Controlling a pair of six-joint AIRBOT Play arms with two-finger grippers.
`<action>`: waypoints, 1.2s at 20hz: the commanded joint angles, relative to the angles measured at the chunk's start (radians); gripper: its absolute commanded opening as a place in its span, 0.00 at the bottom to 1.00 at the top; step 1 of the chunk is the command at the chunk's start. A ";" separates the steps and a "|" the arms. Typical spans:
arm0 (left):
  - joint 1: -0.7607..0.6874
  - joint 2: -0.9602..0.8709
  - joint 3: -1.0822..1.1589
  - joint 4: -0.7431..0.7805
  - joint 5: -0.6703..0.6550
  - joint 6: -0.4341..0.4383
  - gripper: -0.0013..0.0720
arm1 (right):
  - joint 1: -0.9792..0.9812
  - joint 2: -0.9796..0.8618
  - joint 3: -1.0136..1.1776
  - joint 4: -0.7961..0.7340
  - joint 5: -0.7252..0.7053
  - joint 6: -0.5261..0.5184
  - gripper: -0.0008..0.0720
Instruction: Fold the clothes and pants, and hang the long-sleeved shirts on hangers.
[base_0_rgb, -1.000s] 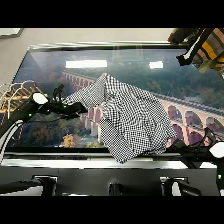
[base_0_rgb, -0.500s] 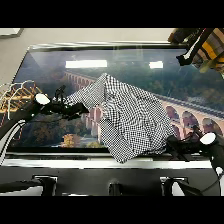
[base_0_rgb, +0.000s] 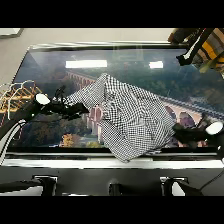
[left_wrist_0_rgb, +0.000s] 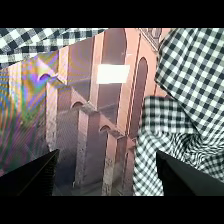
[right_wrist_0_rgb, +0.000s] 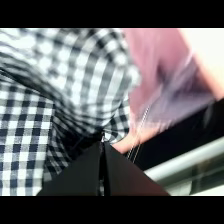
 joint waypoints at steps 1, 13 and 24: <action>0.000 -0.001 0.000 0.000 0.000 0.000 0.99 | -0.001 -0.035 0.256 -0.198 0.020 0.100 0.06; 0.000 -0.002 0.000 0.000 0.000 0.000 0.99 | -0.001 -0.249 0.644 -0.307 0.136 -0.050 0.54; -0.001 -0.035 0.000 -0.103 0.000 0.084 0.99 | -0.131 0.117 -0.187 0.239 0.166 -0.317 0.77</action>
